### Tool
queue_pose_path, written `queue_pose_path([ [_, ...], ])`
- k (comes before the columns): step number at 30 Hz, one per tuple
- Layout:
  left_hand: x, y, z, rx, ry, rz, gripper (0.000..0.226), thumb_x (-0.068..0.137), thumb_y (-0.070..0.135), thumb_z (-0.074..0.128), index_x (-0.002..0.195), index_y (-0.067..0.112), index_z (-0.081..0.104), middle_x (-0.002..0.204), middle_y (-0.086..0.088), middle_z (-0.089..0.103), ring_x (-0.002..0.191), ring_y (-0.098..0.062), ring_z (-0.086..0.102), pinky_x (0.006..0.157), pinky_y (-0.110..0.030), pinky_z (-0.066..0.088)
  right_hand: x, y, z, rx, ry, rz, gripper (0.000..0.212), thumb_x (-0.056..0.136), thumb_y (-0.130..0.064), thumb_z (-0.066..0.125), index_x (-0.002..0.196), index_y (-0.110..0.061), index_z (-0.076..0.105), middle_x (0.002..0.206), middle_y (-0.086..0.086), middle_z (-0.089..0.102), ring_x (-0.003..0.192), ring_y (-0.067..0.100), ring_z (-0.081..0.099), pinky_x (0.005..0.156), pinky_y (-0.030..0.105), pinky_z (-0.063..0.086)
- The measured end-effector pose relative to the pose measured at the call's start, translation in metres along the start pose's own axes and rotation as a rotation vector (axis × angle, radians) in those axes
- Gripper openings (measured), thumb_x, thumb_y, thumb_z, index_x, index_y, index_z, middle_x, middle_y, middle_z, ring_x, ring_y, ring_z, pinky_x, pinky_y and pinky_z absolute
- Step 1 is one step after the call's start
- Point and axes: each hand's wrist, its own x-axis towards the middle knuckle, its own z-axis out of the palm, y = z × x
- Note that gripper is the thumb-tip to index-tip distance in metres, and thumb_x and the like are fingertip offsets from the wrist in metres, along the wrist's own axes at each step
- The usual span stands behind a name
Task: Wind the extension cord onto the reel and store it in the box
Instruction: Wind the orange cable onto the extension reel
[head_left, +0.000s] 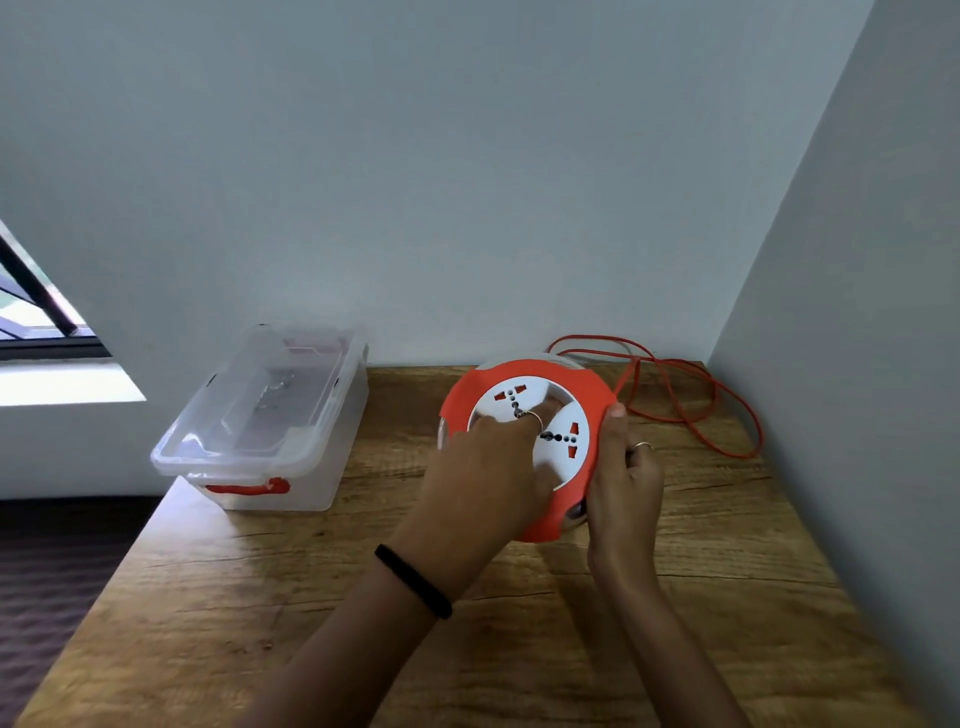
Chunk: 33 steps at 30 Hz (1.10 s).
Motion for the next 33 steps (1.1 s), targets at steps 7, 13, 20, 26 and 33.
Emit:
queue_pose_path([
  [7,-0.003,0.002,0.011,0.007,0.058,0.000,0.070,0.095,0.035,0.053,0.150,0.040,0.011,0.153,-0.002,0.035,0.135,-0.024,0.042,0.108,-0.047,0.035,-0.003,0.007,-0.005,-0.064,-0.049,-0.063,0.053,0.093,-0.052,0.046,0.080,-0.002,0.058,0.069,0.018,0.065,0.059,0.025,0.065,0.049,0.031,0.049],
  [13,0.006,0.001,0.011,0.130,0.027,0.068,0.070,0.097,0.027,0.052,0.150,0.041,0.009,0.152,-0.010,0.033,0.138,-0.029,0.035,0.111,-0.051,0.033,0.005,0.001,-0.007,-0.065,-0.091,-0.086,0.046,0.095,-0.048,0.041,0.075,-0.012,0.061,0.058,-0.002,0.064,0.051,0.007,0.063,0.043,0.016,0.046],
  [20,0.010,-0.008,-0.015,0.677,-0.199,0.416,0.067,0.097,0.024,0.050,0.150,0.040,0.012,0.153,-0.024,0.021,0.136,-0.037,0.037,0.105,-0.049,0.041,0.018,0.006,-0.012,-0.100,-0.240,-0.003,0.065,0.091,-0.057,0.039,0.069,0.001,0.057,0.057,0.010,0.059,0.054,0.021,0.058,0.054,0.027,0.045],
  [26,0.015,-0.023,-0.031,0.895,-0.246,0.625,0.067,0.097,0.023,0.052,0.149,0.043,0.015,0.154,-0.020,0.023,0.130,-0.036,0.045,0.093,-0.045,0.050,0.018,0.012,-0.010,-0.100,-0.343,0.087,0.058,0.090,-0.058,0.041,0.067,-0.008,0.058,0.055,0.004,0.056,0.050,0.015,0.054,0.052,0.025,0.043],
  [33,0.010,-0.038,-0.026,0.208,0.187,0.283,0.045,0.092,0.036,0.057,0.136,0.040,0.046,0.136,0.012,0.052,0.104,-0.016,0.061,0.079,-0.039,0.055,0.026,0.010,-0.010,-0.135,-0.164,0.060,0.050,0.095,-0.049,0.044,0.057,-0.017,0.051,0.041,-0.008,0.052,0.039,0.002,0.050,0.041,0.016,0.041],
])
